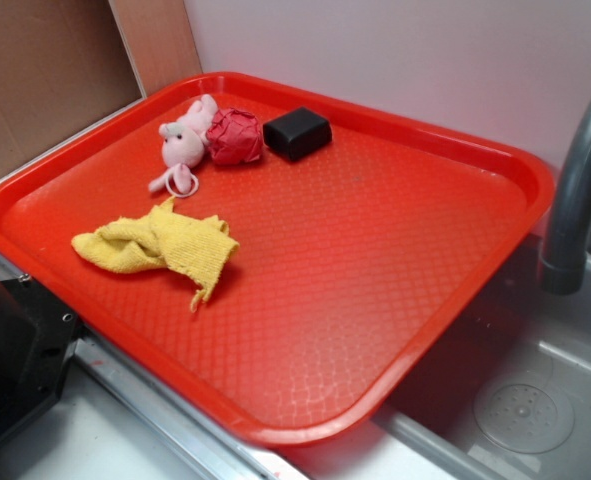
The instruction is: Grab the black box.
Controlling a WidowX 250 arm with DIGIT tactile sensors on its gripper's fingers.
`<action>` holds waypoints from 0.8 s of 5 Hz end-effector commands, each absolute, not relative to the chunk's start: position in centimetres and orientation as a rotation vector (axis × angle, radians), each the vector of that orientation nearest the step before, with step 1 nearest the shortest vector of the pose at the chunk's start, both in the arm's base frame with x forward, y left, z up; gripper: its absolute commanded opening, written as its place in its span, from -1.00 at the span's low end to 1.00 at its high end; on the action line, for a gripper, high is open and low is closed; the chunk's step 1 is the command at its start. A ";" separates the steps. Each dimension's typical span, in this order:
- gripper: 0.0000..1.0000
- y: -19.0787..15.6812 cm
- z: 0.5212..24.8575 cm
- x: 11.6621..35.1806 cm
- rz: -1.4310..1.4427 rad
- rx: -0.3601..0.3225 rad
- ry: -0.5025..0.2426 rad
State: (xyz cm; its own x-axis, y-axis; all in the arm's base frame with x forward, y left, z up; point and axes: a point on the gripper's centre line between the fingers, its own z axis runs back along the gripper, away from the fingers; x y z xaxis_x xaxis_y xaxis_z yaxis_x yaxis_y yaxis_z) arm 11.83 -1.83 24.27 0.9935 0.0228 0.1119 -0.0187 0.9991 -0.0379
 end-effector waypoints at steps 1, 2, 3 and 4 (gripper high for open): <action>1.00 -1.8 24.3 11.8 0.021 -0.037 -0.113; 1.00 -1.7 24.0 13.0 0.011 -0.040 -0.160; 1.00 -0.8 22.9 14.9 0.018 -0.032 -0.188; 1.00 0.2 21.3 17.3 0.013 0.019 -0.262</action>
State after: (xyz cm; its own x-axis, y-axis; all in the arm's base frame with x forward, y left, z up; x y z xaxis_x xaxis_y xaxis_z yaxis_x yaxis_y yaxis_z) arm 17.07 0.08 20.44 0.9742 0.0080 0.2255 -0.0118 0.9998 0.0155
